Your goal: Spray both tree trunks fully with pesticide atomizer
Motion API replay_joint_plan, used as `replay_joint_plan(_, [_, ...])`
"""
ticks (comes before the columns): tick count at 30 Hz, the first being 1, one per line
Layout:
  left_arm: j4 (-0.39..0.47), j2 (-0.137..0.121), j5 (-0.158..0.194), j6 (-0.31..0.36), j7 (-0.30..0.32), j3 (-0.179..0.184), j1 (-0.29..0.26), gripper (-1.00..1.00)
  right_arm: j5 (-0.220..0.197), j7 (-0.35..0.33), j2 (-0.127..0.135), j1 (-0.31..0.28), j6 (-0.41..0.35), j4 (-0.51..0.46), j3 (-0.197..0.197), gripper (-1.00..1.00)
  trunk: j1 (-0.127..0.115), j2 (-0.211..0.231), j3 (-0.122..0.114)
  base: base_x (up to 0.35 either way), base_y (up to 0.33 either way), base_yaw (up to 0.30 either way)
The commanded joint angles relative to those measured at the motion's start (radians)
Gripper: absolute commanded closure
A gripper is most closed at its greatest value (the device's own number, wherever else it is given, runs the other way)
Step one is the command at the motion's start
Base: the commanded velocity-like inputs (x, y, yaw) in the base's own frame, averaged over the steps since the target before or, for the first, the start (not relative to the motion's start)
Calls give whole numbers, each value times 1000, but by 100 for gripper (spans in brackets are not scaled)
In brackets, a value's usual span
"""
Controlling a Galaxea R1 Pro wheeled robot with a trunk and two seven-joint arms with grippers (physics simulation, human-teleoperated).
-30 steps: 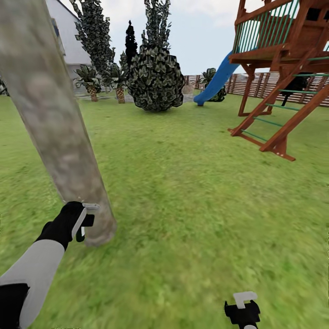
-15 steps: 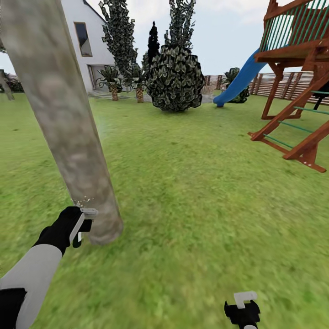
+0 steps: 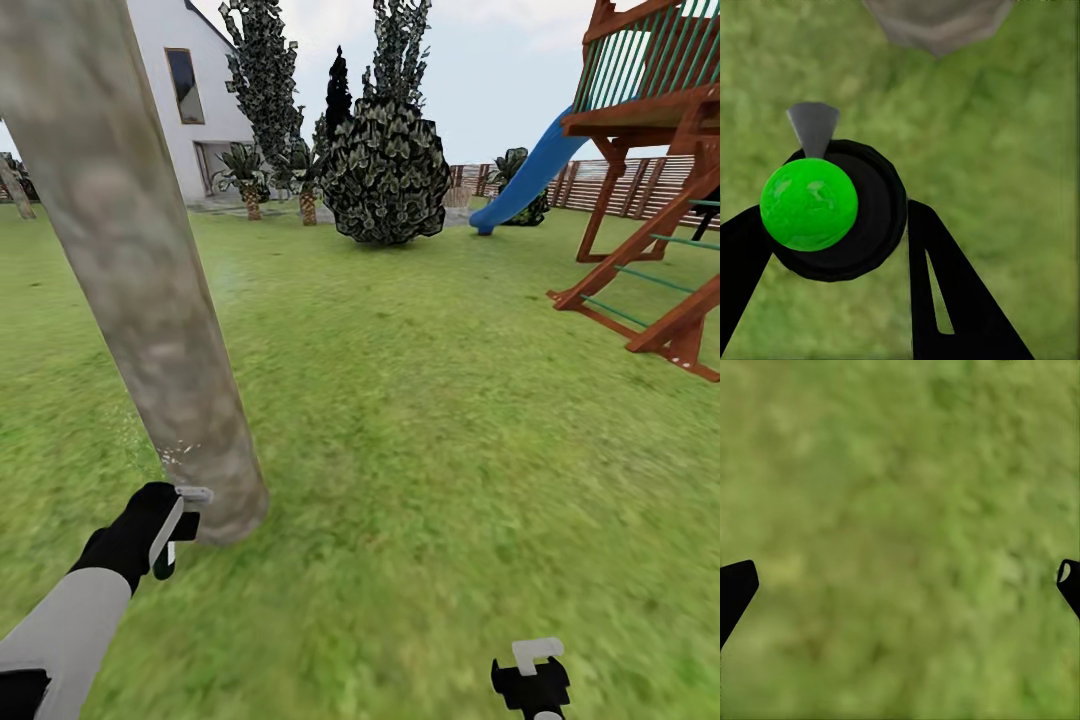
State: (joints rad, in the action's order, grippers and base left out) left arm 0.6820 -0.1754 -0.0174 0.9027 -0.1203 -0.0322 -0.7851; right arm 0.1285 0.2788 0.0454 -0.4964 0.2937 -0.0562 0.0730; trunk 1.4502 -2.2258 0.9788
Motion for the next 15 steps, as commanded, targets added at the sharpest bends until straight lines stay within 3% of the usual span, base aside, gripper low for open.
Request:
replay_joint_plan(1, [0, 0, -3, 0, -1, -1, 0, 100, 7, 8, -1, -1, -1, 1, 7, -100, 0, 0, 1, 0, 0, 122])
replay_joint_plan(4, [4, 3, -2, -80, -2, -5, 0, 100, 7, 8, -2, -1, -1, 1, 7, -100, 0, 0, 1, 0, 0, 244])
replay_joint_plan(8, [10, 2, -1, -93, 2, -3, 0, 100, 7, 9, -1, -1, -1, 1, 7, -100, 0, 0, 1, 0, 0, 233])
replay_joint_plan(11, [7, 1, -1, -94, 4, -2, 0, 100, 7, 8, -1, -1, -1, 1, 7, -100, 0, 0, 1, 0, -48, 30])
replay_joint_plan(15, [10, 9, 2, -95, 4, -4, 0, 100, 7, 8, -2, -1, -1, 1, 7, -100, 0, 0, 1, 0, -240, 3])
